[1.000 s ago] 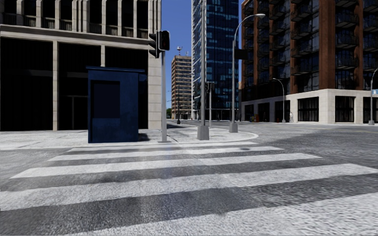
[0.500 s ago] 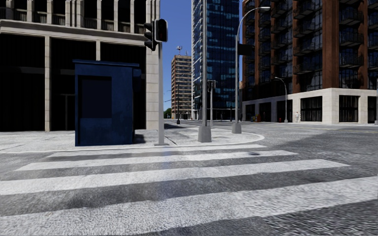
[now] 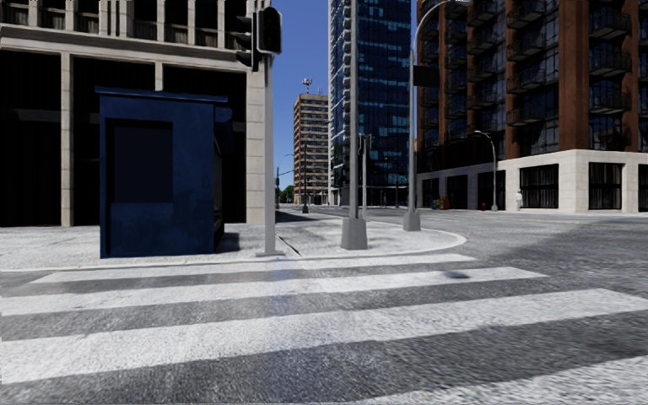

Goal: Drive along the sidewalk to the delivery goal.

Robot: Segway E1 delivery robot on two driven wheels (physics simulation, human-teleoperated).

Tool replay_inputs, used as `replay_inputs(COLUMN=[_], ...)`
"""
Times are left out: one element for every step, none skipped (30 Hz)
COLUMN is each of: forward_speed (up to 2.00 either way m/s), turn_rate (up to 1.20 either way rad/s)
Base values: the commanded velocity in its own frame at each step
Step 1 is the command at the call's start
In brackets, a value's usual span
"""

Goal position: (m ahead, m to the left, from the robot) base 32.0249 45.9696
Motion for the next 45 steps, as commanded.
replay_inputs(forward_speed=[1.31, 1.31, 1.31, 1.31, 1.31, 1.31, 1.31, 1.31, 1.31, 1.31, 1.31, 1.31, 1.31, 1.31, 1.31, 1.31, 1.31, 1.31, 1.31, 1.31, 1.31, 1.31, 1.31, 1.31, 1.31, 1.31, 1.31, 1.31, 1.31, 1.31, 1.31, 1.31, 1.31, 1.31, 1.31, 1.31, 1.31, 1.31, 1.31, 1.31, 1.31, 1.31, 1.31, 1.31, 1.31], turn_rate=[0.00, 0.00, 0.00, 0.00, 0.00, 0.00, 0.00, 0.00, 0.00, 0.00, 0.00, 0.00, 0.00, 0.00, 0.00, 0.00, 0.00, 0.00, 0.00, 0.00, 0.00, 0.00, 0.00, 0.00, 0.00, 0.00, 0.00, 0.00, 0.00, 0.00, 0.00, 0.00, 0.00, 0.00, 0.00, 0.00, 0.00, 0.00, 0.00, 0.00, 0.00, 0.00, 0.00, 0.00, 0.00])
